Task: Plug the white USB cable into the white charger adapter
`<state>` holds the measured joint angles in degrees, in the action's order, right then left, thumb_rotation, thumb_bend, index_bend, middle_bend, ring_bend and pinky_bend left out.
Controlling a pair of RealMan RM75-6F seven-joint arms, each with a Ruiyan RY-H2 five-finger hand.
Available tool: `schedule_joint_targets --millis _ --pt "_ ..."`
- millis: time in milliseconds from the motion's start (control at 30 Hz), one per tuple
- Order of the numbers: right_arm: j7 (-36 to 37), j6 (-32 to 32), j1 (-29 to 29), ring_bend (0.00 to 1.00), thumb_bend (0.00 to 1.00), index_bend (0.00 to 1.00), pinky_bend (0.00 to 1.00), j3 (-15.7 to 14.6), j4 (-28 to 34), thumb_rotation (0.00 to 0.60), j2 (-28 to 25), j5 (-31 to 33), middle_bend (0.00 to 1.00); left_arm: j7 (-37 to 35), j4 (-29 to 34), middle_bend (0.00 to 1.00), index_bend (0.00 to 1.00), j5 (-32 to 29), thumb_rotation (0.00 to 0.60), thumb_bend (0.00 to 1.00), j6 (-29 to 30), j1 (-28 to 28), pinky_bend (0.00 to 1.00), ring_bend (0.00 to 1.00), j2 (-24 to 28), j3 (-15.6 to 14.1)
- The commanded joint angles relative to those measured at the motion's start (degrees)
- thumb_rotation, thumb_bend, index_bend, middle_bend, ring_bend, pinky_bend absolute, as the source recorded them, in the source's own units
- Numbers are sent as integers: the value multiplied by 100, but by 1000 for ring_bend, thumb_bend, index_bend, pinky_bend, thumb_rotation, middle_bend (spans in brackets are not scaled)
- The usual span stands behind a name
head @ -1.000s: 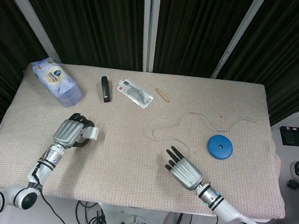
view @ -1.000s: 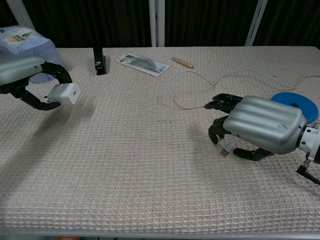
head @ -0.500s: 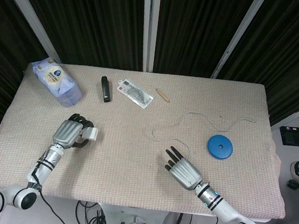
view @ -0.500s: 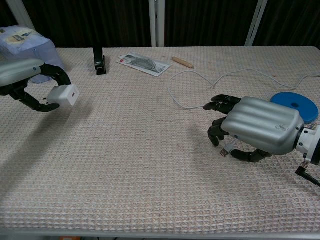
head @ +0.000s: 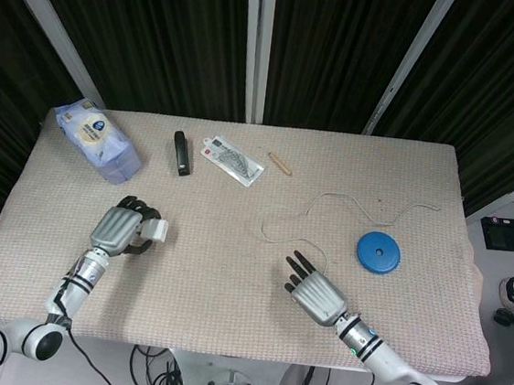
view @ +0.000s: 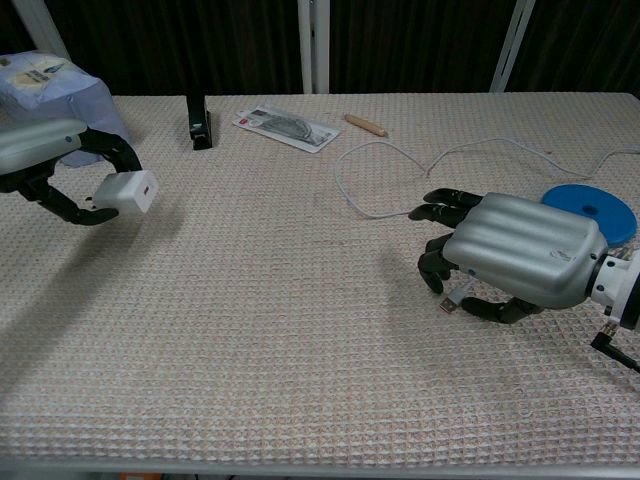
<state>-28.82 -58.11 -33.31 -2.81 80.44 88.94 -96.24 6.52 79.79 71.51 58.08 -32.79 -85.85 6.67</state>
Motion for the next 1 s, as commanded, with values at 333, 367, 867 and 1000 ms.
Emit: schedule_joint_targets --millis 333,367,867,1000 --pt "2 -60 -13 115 327 556 0 2 24 600 -22 -4 432 7 -3 379 429 18 600 396 -13 -13 122 185 8 8" --pt "11 -73 -14 119 327 564 0 2 32 600 -30 -10 435 13 4 379 429 20 600 396 -16 -17 122 185 12 9" --pt "1060 -422 159 155 327 606 0 464 883 600 -565 714 470 25 170 380 429 48 600 397 -71 -192 123 185 83 181" --pt "1139 -287 132 163 327 607 0 847 1282 600 -711 1401 472 125 234 384 429 -59 600 397 -135 -316 125 185 42 307"
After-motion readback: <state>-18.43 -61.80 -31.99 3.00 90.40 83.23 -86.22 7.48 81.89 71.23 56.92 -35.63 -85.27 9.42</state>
